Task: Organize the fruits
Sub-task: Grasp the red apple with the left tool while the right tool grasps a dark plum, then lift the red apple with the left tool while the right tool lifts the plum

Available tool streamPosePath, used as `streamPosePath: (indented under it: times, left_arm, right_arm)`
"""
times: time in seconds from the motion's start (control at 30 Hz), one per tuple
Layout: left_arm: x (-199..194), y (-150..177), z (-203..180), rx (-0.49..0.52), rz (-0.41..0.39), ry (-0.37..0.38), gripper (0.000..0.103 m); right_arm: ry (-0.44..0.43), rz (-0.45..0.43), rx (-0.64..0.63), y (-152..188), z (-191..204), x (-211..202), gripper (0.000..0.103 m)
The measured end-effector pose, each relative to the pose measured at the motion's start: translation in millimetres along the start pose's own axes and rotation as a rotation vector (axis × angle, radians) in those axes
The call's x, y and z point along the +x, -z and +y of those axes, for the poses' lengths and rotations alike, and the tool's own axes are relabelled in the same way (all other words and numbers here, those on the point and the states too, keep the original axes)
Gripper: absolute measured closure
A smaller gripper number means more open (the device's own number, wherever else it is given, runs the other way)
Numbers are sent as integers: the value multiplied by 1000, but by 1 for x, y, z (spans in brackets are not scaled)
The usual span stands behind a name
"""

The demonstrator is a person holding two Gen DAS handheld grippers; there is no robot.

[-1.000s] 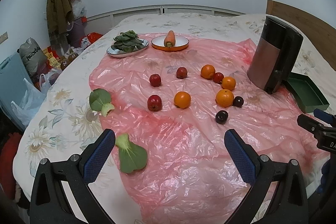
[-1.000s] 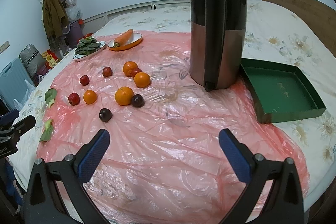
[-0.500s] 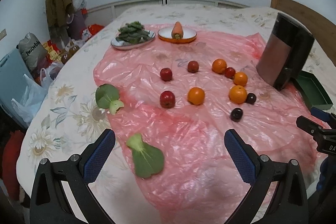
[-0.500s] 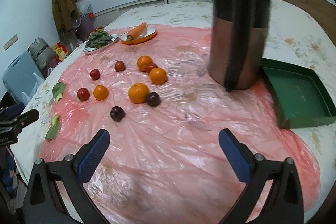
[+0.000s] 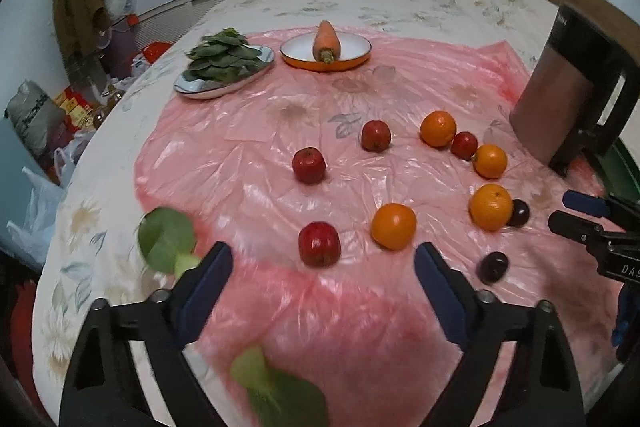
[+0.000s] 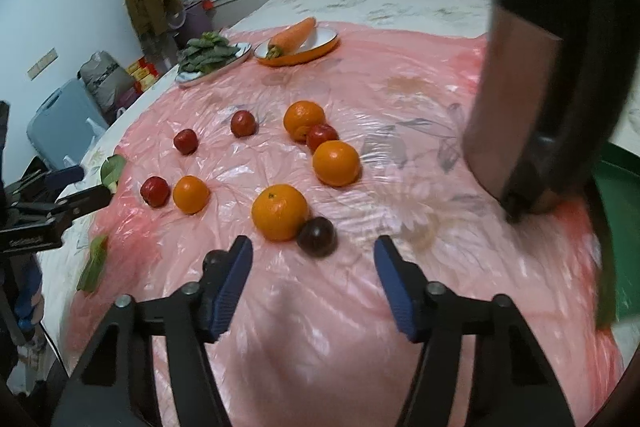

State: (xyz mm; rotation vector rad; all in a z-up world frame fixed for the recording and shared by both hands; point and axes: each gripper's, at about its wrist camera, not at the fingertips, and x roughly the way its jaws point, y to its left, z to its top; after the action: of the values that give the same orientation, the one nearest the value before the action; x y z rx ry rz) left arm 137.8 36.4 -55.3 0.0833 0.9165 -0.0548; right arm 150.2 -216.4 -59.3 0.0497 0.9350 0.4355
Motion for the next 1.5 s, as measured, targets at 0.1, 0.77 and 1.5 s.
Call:
streamPosePath:
  times: [0.1, 0.77, 1.5]
  left_arm:
    - [16, -2, -2, 21, 20, 7, 24]
    - [66, 0, -3, 72, 81, 36, 51]
    - [79, 9, 8, 31, 75, 70, 74]
  right_arm:
    - [-18, 42, -49, -5, 1, 17, 50]
    - [-8, 117, -236, -5, 9, 54, 90]
    - [42, 141, -220, -2, 9, 63, 100]
